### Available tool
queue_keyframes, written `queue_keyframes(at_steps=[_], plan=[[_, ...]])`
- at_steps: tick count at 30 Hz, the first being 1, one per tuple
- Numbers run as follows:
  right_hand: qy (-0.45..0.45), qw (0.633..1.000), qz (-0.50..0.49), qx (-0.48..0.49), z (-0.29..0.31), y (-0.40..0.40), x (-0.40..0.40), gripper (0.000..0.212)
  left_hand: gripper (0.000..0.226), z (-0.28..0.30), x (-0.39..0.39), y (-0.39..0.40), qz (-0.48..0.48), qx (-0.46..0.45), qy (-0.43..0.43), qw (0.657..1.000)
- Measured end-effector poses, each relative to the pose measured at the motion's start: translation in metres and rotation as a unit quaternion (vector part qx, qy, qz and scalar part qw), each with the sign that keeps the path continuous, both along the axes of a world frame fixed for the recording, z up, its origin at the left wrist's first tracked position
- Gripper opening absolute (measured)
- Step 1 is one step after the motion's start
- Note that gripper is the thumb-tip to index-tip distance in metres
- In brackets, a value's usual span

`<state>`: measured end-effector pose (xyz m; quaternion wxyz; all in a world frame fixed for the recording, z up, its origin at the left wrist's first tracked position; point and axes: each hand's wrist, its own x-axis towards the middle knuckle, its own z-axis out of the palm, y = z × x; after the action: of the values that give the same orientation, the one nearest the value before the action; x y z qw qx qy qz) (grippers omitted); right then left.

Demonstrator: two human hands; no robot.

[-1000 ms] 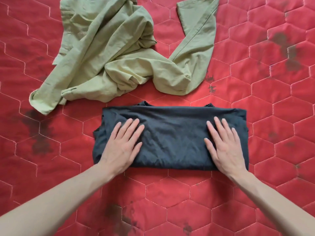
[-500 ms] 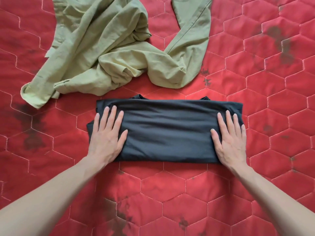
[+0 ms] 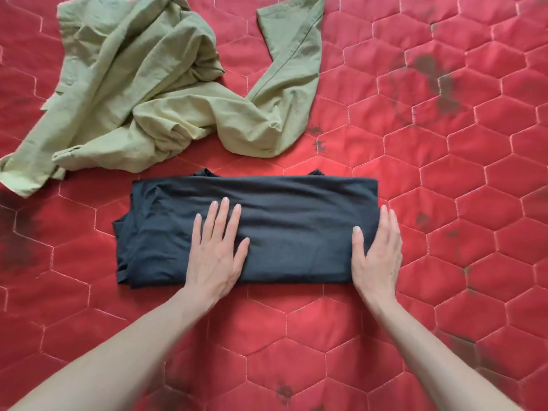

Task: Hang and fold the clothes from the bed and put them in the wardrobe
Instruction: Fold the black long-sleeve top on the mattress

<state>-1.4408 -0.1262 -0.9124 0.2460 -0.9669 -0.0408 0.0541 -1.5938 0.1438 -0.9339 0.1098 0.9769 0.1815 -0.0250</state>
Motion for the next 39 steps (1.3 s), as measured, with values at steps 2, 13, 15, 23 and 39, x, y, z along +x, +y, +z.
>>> queue_keyframes(at_steps=[2, 13, 15, 23, 39], plan=[[-0.006, 0.998, -0.064, 0.020, 0.004, -0.005, -0.003, 0.058, 0.068, 0.004, 0.005, -0.019, -0.048, -0.011, -0.018, 0.999], [0.252, 0.941, -0.131, 0.184, 0.035, -0.007, 0.010, 0.041, 0.065, 0.006, 0.014, -0.074, -0.160, 0.008, 0.028, 0.987], [0.284, 0.905, -0.141, 0.284, 0.041, -0.002, 0.013, 0.027, 0.064, 0.016, 0.017, -0.080, -0.145, -0.032, 0.012, 0.989], [0.233, 0.892, -0.104, 0.372, 0.071, 0.030, -0.012, 0.029, 0.061, 0.083, 0.068, -0.130, 0.055, -0.497, -0.041, 0.865], [0.307, 0.852, 0.088, 0.416, 0.115, 0.161, -0.128, 0.054, 0.012, 0.134, -0.002, -0.012, 0.270, -0.550, -0.182, 0.769]])
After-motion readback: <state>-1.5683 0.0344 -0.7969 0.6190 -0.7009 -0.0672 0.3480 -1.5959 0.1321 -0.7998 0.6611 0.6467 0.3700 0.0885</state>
